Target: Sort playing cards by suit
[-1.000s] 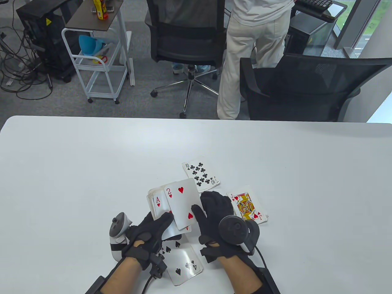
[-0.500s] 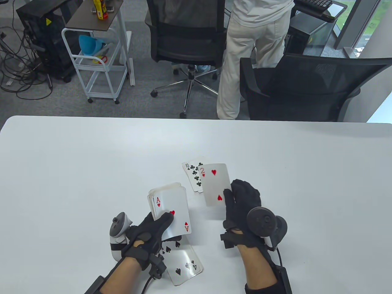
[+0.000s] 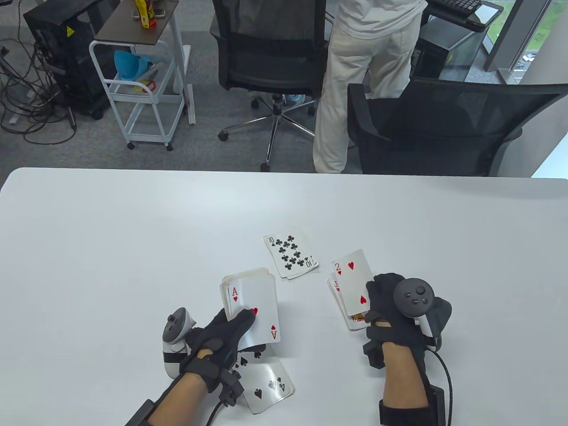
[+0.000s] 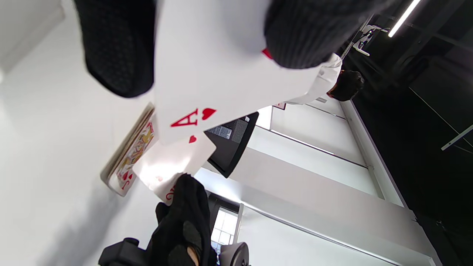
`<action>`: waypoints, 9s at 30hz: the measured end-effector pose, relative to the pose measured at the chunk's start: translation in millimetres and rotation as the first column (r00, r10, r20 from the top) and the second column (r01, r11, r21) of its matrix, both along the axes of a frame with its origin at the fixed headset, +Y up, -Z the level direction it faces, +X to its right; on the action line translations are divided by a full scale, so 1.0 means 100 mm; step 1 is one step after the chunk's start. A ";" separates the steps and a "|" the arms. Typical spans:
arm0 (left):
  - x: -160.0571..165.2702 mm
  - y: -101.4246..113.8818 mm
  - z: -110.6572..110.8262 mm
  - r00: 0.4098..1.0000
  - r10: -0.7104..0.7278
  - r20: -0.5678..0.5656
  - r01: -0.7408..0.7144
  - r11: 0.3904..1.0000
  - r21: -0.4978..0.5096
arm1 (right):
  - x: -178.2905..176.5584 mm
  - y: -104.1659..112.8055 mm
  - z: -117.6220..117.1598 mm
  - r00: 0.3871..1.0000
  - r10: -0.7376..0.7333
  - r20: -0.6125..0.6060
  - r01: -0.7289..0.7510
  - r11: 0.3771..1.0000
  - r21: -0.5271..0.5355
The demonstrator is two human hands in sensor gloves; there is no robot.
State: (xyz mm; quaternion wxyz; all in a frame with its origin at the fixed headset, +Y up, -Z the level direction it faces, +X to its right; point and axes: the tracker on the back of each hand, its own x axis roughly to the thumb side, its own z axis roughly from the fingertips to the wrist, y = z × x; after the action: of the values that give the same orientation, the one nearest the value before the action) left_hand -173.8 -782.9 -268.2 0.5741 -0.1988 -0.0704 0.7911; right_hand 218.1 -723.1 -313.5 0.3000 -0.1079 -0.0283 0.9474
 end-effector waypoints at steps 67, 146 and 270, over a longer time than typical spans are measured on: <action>-0.08 -0.01 -0.01 0.999 -0.024 -0.028 0.025 0.999 0.021 | -1.63 0.14 0.51 0.898 -0.139 -0.418 0.281 0.912 0.300; -0.09 0.09 -0.03 0.998 0.013 -0.054 -0.012 0.999 0.032 | -0.65 0.12 0.12 0.989 0.077 -0.129 -0.055 0.985 0.164; 0.11 -0.03 0.02 0.997 -0.070 -0.040 0.072 0.996 0.056 | -1.48 0.08 0.35 0.858 0.012 -0.514 0.155 0.947 0.280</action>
State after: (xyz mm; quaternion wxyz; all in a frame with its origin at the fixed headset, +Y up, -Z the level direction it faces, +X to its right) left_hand -162.6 -786.1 -266.5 0.6086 -0.1694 -0.0747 0.7716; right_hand 70.6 -715.6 -279.0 0.3454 0.1937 -0.0932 0.9135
